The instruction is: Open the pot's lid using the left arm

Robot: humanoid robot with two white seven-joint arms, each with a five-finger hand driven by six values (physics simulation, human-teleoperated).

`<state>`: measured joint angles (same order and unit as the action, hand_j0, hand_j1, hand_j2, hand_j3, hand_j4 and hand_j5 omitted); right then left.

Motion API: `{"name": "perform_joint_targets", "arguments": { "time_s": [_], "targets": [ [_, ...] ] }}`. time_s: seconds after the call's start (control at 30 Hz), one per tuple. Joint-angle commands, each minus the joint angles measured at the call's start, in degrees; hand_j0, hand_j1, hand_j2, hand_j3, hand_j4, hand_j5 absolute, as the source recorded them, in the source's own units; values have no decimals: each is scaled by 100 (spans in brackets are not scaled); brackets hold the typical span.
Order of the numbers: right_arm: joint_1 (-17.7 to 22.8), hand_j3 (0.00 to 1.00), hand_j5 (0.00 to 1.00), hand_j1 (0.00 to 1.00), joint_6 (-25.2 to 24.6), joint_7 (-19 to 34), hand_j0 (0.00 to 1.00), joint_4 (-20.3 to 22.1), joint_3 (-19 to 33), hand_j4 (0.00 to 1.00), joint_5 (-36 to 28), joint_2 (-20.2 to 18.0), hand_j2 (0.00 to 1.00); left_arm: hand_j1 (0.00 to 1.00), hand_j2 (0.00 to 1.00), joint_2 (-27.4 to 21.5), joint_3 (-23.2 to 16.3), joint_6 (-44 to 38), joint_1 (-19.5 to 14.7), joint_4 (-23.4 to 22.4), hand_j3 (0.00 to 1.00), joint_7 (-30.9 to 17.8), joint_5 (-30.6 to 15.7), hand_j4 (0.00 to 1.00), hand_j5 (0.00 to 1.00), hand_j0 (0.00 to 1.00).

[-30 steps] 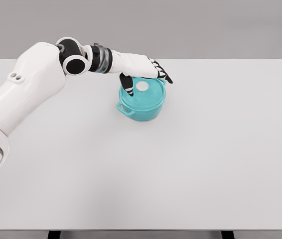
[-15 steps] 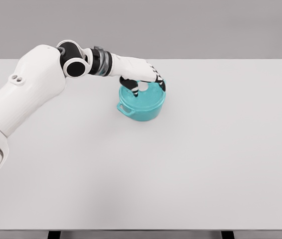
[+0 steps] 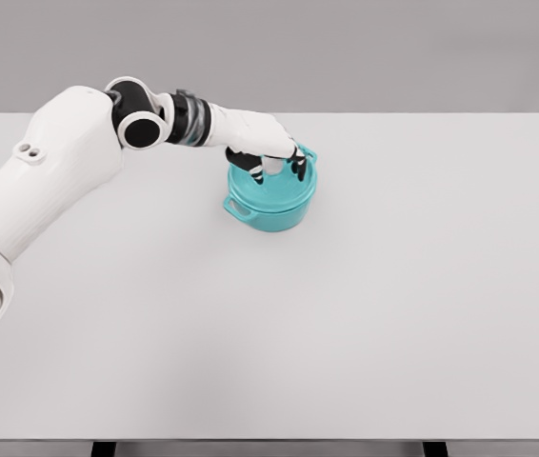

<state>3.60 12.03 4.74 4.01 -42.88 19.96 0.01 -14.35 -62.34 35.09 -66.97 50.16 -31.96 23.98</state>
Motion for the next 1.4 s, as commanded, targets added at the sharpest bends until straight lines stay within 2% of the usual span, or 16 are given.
{"name": "perform_joint_targets", "arguments": {
  "time_s": [0.0, 0.2, 0.37, 0.43, 0.5, 0.63, 0.77, 0.83, 0.87, 0.9, 0.93, 0.97, 1.33, 1.37],
  "targets": [
    [0, 100, 100, 100, 1, 1, 100, 3, -1, 100, -1, -1, 100, 58, 58, -15, 11, -9, 0, 3, 58, 5, -8, 58, 58, 58],
    [0, 100, 100, 100, 1, 1, 100, 4, -1, 100, -1, -1, 100, 45, 45, -68, 20, -9, -9, 29, 45, 5, -8, 45, 45, 45],
    [0, 100, 100, 100, 1, 1, 100, 4, -1, 100, -1, -1, 100, 40, 40, -235, 29, -9, -26, 47, 40, 5, -8, 40, 40, 40],
    [0, 100, 100, 100, 1, 10, 100, 4, -1, 100, -1, -1, 100, 39, 39, -498, 38, -9, -61, 152, 39, 5, -8, 39, 39, 39],
    [0, 100, 100, 100, 1, 1, 100, -5, -1, 100, -1, -1, 100, 35, 35, -1043, 73, -9, -70, 460, 35, 23, -8, 35, 35, 35],
    [0, 100, 100, 100, 1, 1, 100, 4, -1, 100, -1, -1, 100, 35, 35, -1983, 82, -9, -149, 847, 35, 31, 28, 35, 35, 35],
    [0, 100, 100, 100, 1, 1, 100, 4, -1, 100, -1, -1, 100, 36, 36, -2230, 29, -9, -70, 829, 36, 5, 212, 36, 36, 36],
    [0, 100, 100, 100, 1, 1, 100, -5, -1, 100, -1, -1, 100, 42, 42, -2212, 29, -9, 8, 820, 42, -4, 362, 42, 42, 42],
    [0, 100, 100, 100, 1, 1, 100, 4, -1, 100, -1, -1, 100, 57, 57, -2195, 55, -9, 97, 811, 57, 5, 362, 57, 57, 57],
    [0, 100, 100, 100, 1, 1, 100, -5, -1, 100, -1, -1, 100, 66, 66, -2203, 55, -9, 97, 811, 66, 5, 362, 66, 66, 66],
    [0, 100, 100, 100, 1, 1, 100, 3, -1, 100, -1, -1, 100, 92, 92, -2204, 64, -9, 97, 803, 92, 14, 335, 92, 92, 92],
    [0, 100, 100, 100, 1, 1, 100, -5, -1, 100, -1, -1, 100, 100, 100, -2204, 64, -9, 97, 794, 100, 23, 326, 100, 100, 100],
    [0, 100, 100, 100, 1, 1, 100, -5, -1, 100, -1, -1, 100, 100, 100, -2239, 73, -9, 105, 785, 100, 23, 309, 100, 100, 100],
    [0, 100, 100, 100, 1, 1, 100, 3, -1, 100, -1, -1, 100, 100, 100, -2413, 64, -9, 245, 785, 100, 31, 300, 100, 100, 100]
  ]
}}
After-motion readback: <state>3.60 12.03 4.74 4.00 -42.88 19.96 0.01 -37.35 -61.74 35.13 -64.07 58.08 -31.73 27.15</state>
